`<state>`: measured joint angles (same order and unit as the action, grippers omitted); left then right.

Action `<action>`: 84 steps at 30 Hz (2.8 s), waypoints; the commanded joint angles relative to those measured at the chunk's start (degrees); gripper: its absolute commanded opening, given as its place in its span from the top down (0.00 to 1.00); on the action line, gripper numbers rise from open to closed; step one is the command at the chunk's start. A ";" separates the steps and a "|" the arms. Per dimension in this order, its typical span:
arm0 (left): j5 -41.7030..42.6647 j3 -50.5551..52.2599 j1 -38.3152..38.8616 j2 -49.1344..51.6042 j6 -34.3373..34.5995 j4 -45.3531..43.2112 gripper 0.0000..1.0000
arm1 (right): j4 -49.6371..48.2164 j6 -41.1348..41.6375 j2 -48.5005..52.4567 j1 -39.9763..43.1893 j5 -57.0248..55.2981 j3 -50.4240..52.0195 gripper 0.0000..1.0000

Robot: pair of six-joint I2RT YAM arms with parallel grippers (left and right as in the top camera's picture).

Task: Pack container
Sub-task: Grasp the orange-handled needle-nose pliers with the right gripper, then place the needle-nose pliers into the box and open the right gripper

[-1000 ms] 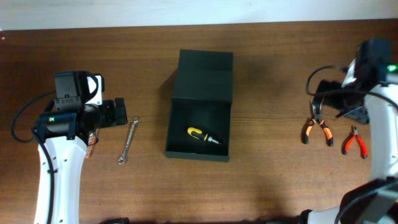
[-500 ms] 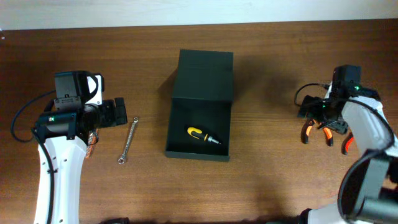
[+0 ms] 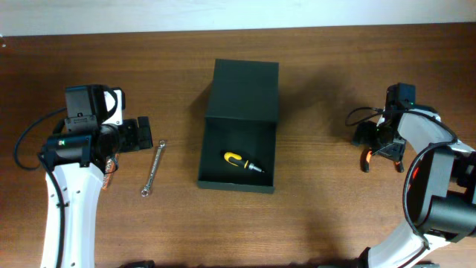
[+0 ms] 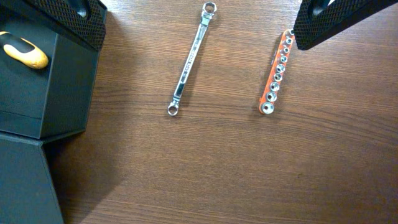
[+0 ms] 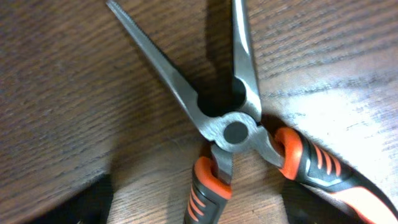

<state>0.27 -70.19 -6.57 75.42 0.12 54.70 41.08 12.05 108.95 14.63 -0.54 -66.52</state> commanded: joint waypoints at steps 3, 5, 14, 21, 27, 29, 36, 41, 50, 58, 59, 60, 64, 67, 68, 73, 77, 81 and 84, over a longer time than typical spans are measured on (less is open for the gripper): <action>1.07 -1.14 -0.20 -0.66 0.55 -0.20 0.01 | -0.37 0.48 3.15 0.02 0.50 0.48 0.51; 1.07 -1.14 -0.20 -0.66 0.55 -0.22 0.01 | -0.52 0.48 3.15 0.02 0.50 0.48 0.60; 1.07 -1.14 -0.20 -0.66 0.55 -0.20 0.01 | -0.66 0.46 3.15 0.02 0.52 0.48 0.96; 1.07 -1.14 -0.20 -0.66 0.55 -0.20 0.01 | 1.38 -2.82 1.33 -0.33 3.32 -3.28 0.96; 1.05 -1.14 -0.20 -0.66 0.52 -0.17 0.01 | 10.62 -7.37 -2.73 -3.50 3.30 -12.39 0.96; 1.05 -1.14 -0.20 -0.66 0.52 -0.17 0.01 | 14.01 -8.68 -3.82 -5.53 3.30 -15.91 0.96; 0.37 -1.14 -0.22 -0.66 0.52 -0.17 0.01 | 26.21 -17.77 -7.28 -17.49 3.13 -30.82 0.96; 0.42 -1.14 -0.24 -0.66 0.50 -0.11 0.01 | 33.16 -30.99 -10.23 -32.92 5.25 -38.73 0.96; 0.39 -1.14 -0.24 -0.66 0.50 -0.07 0.01 | 29.75 -32.79 -2.99 -53.05 4.83 -38.66 0.96; 0.42 -1.14 -0.24 -0.66 0.50 0.07 0.01 | 27.19 -31.08 8.72 -52.81 5.09 -38.64 0.96; 0.42 -1.14 -0.24 -0.66 0.50 0.09 0.01 | 27.02 -31.08 10.38 -52.81 5.11 -38.62 0.96; 0.42 -1.14 -0.24 -0.66 0.50 0.09 0.01 | 26.99 -31.08 11.41 -52.81 5.11 -38.60 0.96; 0.42 -1.14 -0.24 -0.66 0.50 0.11 0.01 | 27.04 -31.08 14.84 -52.81 5.66 -38.49 0.96; 0.42 -1.14 -0.24 -0.66 0.50 0.11 0.01 | 26.84 -31.10 15.17 -52.81 6.32 -38.51 0.62; 0.42 -1.14 -0.24 -0.66 0.50 0.09 0.01 | 26.86 -31.06 14.95 -52.81 6.34 -38.56 0.58; 0.42 -1.14 -0.24 -0.66 0.50 0.07 0.01 | 30.95 -31.04 11.63 -51.95 6.34 -40.76 0.41; 0.39 -1.14 -0.24 -0.66 0.50 0.07 0.01 | 35.63 -23.65 4.07 -47.93 1.46 -47.82 0.41; 0.42 -1.14 -0.24 -0.66 0.50 0.09 0.01 | 41.40 -10.95 -5.16 -38.18 -9.25 -53.24 0.35; 0.42 -1.14 -0.24 -0.66 0.52 0.07 0.01 | 46.34 -3.93 -12.50 -23.21 -10.40 -53.70 0.30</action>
<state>0.67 -70.22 -6.57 75.42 0.10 54.70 84.03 -2.55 103.57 -20.10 -5.10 -119.02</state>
